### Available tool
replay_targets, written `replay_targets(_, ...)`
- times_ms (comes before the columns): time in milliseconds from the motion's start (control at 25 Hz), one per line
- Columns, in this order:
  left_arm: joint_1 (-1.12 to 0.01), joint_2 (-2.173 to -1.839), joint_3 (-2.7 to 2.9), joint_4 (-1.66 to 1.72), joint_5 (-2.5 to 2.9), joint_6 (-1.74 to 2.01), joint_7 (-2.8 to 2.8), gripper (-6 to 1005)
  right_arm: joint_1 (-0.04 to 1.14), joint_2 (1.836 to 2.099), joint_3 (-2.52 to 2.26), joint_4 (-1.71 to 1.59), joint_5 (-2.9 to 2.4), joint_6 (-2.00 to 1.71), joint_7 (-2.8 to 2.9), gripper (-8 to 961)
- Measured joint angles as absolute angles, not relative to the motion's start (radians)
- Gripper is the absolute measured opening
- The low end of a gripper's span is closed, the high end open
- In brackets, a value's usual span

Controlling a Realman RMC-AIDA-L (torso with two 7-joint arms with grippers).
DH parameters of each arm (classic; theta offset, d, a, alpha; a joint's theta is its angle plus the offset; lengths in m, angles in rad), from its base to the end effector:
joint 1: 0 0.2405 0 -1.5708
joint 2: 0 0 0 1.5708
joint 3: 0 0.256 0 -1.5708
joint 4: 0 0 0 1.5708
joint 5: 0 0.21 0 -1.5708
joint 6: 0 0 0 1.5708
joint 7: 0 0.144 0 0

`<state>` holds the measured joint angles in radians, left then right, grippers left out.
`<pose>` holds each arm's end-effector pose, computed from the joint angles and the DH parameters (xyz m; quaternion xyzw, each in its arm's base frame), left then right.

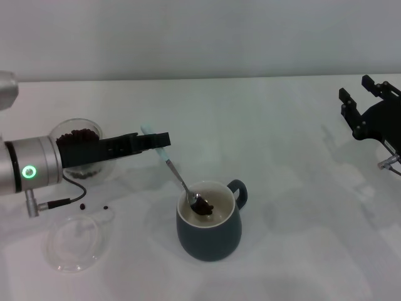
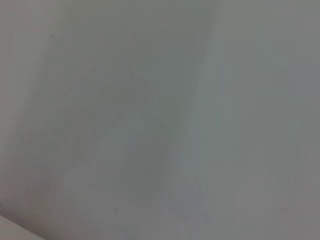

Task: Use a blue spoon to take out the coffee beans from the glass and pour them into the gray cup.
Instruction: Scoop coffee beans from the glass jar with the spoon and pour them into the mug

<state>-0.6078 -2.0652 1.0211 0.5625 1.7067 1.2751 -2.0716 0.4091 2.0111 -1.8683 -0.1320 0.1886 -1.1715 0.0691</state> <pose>-0.2265 0.3676 -0.0347 -0.8134 -0.5084 -0.2753 0.0643 0.3422 0.3274 0.0043 -0.7716 0.1115 0.2170 0.5875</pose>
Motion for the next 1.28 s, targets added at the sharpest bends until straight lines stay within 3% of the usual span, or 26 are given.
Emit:
replay_targets(640,-0.665,-2.071,1.074,0.58,1.711,1.283,-2.002,130,0.413,2.013,-1.868,-0.145,0.189,-1.146,0.069,463)
replay_targets(1280,-0.65,-2.072,1.081,0.656,1.706,1.326,-2.008,131,0.411,2.013,-1.868,-0.144,0.189,-1.139,0.081,463)
